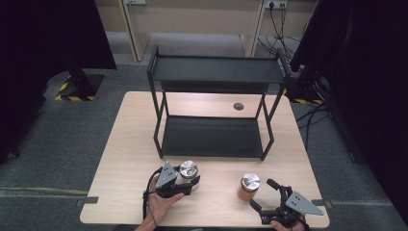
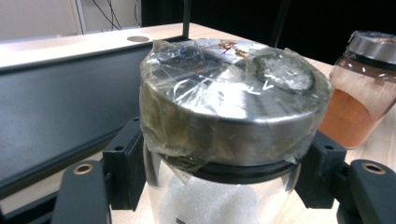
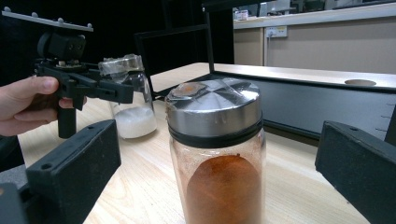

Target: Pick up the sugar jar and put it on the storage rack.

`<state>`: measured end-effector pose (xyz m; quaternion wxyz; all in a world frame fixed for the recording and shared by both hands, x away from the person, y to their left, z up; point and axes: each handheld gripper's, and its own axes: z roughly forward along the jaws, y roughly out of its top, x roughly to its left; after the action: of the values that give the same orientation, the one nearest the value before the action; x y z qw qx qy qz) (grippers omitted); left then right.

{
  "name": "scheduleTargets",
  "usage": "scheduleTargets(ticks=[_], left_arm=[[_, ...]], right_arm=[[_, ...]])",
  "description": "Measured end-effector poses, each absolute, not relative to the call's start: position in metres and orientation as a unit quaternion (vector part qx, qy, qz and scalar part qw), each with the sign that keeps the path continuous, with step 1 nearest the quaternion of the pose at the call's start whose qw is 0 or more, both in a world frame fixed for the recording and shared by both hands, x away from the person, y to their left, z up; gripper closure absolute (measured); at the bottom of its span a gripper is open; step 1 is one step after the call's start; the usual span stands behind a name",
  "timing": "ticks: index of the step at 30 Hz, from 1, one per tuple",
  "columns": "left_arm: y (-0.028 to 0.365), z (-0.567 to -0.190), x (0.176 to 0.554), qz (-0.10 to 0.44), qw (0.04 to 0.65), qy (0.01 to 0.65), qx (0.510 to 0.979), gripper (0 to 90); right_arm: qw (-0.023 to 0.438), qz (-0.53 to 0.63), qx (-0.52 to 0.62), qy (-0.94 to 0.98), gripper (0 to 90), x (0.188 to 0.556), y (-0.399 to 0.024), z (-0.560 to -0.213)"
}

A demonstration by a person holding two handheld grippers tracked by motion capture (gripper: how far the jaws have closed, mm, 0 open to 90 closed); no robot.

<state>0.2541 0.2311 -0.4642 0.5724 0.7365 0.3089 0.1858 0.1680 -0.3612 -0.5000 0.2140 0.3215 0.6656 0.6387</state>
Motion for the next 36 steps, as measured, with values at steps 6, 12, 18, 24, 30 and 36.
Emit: scheduleTargets(ticks=[6,12,18,24,30,36], left_arm=[[0.232,-0.458,0.254,0.189,0.575,0.303,0.736,30.8],[0.232,-0.450,0.258,0.186,0.577,0.300,0.737,30.8],[0.235,-0.438,0.265,0.178,0.587,0.298,0.732,30.8],[0.237,-0.427,0.268,0.183,0.593,0.293,0.728,30.8],[0.238,-0.415,0.272,0.184,0.596,0.289,0.726,30.8],[0.242,-0.399,0.273,0.193,0.600,0.289,0.721,30.8]], right_arm=[[0.214,0.639,0.322,0.665,0.4,0.168,-0.361,-0.500],[0.214,0.639,0.322,0.665,0.4,0.168,-0.361,-0.500],[0.214,0.639,0.321,0.665,0.3,0.168,-0.361,-0.500],[0.213,0.639,0.320,0.666,0.3,0.168,-0.361,-0.500],[0.213,0.639,0.321,0.666,0.4,0.168,-0.361,-0.500],[0.214,0.641,0.321,0.664,0.3,0.168,-0.362,-0.500]])
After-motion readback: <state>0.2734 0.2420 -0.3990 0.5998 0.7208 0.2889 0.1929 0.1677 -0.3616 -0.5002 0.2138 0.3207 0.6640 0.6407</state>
